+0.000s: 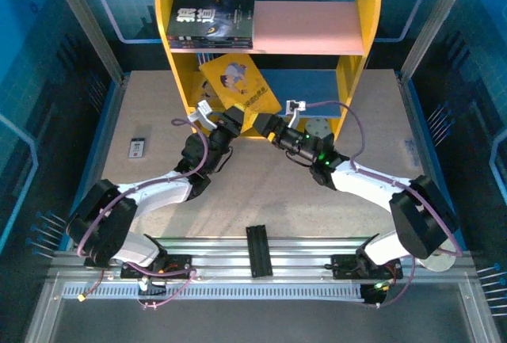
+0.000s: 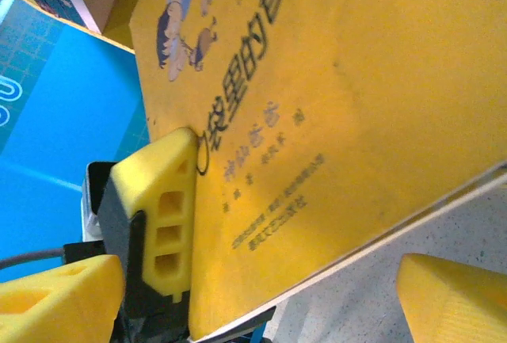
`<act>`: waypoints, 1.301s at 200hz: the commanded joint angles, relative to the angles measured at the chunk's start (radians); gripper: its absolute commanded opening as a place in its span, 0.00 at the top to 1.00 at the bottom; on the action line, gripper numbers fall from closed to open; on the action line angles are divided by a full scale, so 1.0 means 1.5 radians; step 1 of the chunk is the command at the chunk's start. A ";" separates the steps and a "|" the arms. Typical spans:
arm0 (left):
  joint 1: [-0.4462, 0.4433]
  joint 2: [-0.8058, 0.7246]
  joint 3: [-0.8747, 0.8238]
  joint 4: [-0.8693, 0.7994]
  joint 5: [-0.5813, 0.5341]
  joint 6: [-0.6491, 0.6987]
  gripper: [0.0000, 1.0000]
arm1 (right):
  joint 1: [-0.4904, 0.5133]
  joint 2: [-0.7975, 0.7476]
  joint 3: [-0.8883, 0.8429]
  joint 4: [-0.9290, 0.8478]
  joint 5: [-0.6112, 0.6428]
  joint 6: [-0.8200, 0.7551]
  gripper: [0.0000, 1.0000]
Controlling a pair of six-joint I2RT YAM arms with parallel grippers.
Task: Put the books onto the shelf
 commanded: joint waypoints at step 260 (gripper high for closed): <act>0.015 -0.256 0.046 -0.533 -0.158 0.093 0.36 | -0.096 0.044 0.165 -0.128 -0.209 -0.173 0.92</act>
